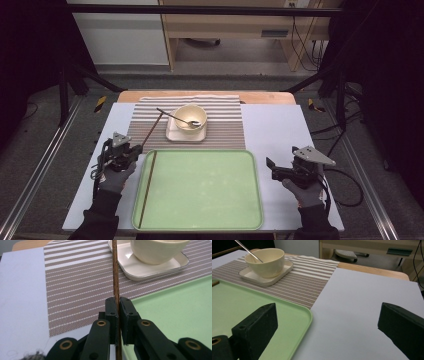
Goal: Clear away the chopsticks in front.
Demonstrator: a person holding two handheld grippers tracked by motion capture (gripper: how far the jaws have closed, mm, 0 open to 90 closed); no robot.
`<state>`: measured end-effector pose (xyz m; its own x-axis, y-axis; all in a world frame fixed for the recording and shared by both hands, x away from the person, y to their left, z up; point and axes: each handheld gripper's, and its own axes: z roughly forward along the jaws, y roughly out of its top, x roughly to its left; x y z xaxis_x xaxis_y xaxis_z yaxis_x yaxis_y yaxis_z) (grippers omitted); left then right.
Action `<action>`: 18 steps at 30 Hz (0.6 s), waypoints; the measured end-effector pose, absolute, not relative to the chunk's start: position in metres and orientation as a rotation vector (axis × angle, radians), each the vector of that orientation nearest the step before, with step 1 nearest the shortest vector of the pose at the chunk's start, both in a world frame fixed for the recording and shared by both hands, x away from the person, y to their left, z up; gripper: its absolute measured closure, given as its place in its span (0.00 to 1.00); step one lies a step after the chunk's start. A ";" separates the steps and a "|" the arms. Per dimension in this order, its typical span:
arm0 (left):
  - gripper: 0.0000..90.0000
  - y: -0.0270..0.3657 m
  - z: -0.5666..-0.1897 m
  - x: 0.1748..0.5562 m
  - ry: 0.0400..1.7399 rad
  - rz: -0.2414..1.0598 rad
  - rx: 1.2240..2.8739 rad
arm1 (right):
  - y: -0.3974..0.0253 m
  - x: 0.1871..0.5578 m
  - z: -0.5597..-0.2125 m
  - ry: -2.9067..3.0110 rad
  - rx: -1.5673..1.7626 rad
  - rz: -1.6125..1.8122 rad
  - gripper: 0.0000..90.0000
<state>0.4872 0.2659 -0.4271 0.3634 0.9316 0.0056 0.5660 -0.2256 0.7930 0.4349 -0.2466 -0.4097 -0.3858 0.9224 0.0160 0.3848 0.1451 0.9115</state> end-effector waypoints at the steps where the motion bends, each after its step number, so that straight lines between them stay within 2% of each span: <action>1: 0.94 0.267 -0.428 0.484 1.305 0.647 1.896 | -0.246 0.435 -0.410 1.855 1.248 1.212 0.03; 18: 0.94 0.264 -0.434 0.439 1.279 0.611 1.897 | -0.243 0.433 -0.408 1.864 1.227 1.212 0.02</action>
<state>0.4389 0.2638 -0.4335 0.3852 0.9226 -0.0226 0.5623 -0.2153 0.7984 0.4326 -0.2430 -0.4084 -0.3985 0.9171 0.0049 0.3765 0.1588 0.9127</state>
